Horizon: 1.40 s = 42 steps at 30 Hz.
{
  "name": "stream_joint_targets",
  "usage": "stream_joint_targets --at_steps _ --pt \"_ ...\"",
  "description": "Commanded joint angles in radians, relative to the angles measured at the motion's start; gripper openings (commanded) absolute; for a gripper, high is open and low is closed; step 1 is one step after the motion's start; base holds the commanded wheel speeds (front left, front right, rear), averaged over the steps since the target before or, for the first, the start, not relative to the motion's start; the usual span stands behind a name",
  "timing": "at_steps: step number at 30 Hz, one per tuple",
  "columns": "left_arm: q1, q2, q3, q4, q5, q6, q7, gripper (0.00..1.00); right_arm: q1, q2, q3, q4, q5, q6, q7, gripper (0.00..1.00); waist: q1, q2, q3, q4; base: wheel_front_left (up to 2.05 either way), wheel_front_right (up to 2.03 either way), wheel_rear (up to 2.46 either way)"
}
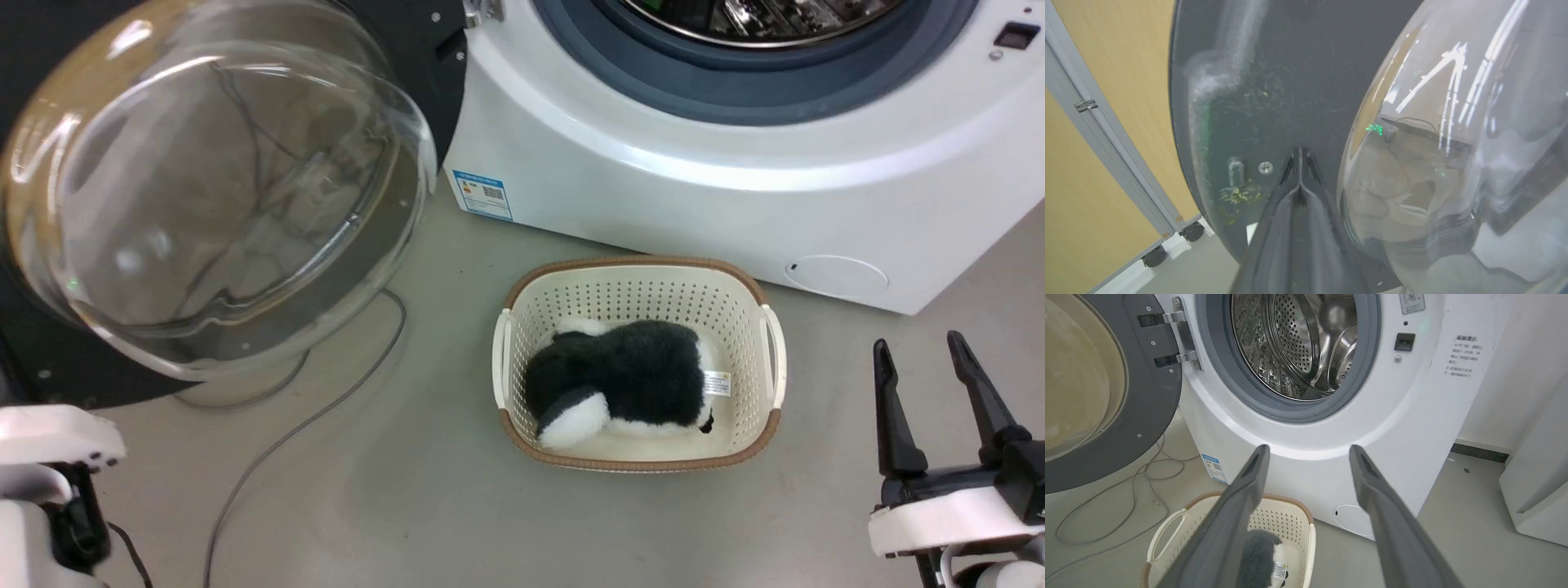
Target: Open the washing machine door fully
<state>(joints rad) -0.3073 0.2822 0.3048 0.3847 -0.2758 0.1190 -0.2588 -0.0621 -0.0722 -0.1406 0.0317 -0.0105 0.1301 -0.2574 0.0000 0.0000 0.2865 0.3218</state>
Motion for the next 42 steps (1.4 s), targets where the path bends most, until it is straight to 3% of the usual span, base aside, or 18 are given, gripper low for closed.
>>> stream_joint_targets --at_steps 1,14,24,32,42 --pt "-0.034 0.012 0.024 0.023 0.004 -0.006 -0.003 0.00 -0.021 -0.008 0.000 -0.002 -0.007 0.001 -0.004 1.00 0.0000 0.0000 0.011 -0.009 0.00 0.00 0.00" --pt "-0.094 0.014 0.104 0.074 0.055 -0.027 -0.003 0.00 -0.033 -0.006 0.001 0.008 -0.009 0.001 -0.004 1.00 0.0000 0.0000 0.008 -0.027 0.00 0.00 0.00" --pt "-0.006 -0.033 0.096 -0.028 0.132 -0.066 -0.003 0.00 -0.008 0.011 -0.006 0.018 -0.002 0.001 -0.004 1.00 0.0000 0.0000 -0.066 -0.038 0.00 0.00 0.00" --pt "0.087 -0.093 0.042 -0.174 0.199 -0.089 -0.003 0.00 0.021 0.020 -0.025 0.011 0.004 0.001 -0.004 1.00 0.0000 0.0000 -0.136 -0.051 0.00 0.00 0.00" --pt "0.173 -0.162 -0.049 -0.281 0.208 -0.159 -0.003 0.00 0.056 0.022 -0.019 0.009 0.028 0.001 -0.004 1.00 0.0000 0.0000 -0.215 -0.105 0.00 0.00 0.00"
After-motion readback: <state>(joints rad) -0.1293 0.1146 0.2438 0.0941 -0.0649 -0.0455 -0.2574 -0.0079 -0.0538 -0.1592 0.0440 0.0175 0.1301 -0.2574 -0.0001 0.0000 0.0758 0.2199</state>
